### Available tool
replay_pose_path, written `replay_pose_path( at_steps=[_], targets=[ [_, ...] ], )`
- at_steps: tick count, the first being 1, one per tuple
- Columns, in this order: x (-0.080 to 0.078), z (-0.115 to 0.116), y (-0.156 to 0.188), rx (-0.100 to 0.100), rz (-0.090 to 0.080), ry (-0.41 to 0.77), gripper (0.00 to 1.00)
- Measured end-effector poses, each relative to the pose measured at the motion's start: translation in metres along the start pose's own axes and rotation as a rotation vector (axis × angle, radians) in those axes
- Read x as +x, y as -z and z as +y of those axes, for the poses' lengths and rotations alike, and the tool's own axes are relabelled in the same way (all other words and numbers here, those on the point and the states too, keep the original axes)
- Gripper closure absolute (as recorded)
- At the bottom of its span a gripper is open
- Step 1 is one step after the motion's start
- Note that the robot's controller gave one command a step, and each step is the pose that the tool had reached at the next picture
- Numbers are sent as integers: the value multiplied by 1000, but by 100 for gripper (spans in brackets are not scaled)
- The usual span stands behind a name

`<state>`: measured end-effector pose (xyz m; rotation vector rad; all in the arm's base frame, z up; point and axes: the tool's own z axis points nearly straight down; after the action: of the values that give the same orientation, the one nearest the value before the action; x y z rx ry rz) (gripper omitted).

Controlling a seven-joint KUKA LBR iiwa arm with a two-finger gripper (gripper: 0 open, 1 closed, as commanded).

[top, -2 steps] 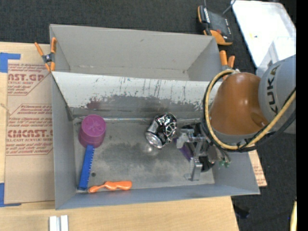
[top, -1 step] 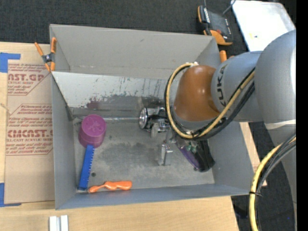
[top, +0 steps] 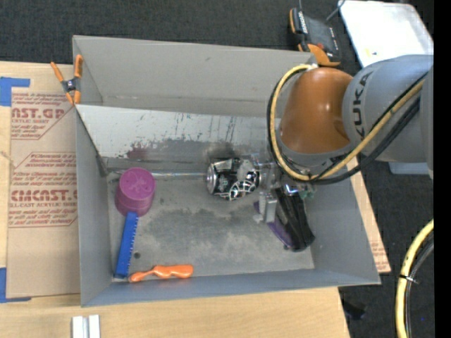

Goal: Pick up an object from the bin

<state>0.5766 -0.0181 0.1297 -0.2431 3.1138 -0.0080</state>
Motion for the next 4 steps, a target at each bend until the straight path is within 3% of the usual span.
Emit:
replay_pose_path(
  at_steps=[1, 2, 3, 4],
  targets=[
    [-14, -12, -29, -10, 29, -80, 0],
    [-20, 32, -59, -5, 0, -23, 0],
    [-14, -10, -60, -4, 16, -211, 100],
    [-14, -10, -60, -4, 16, -212, 100]
  ],
)
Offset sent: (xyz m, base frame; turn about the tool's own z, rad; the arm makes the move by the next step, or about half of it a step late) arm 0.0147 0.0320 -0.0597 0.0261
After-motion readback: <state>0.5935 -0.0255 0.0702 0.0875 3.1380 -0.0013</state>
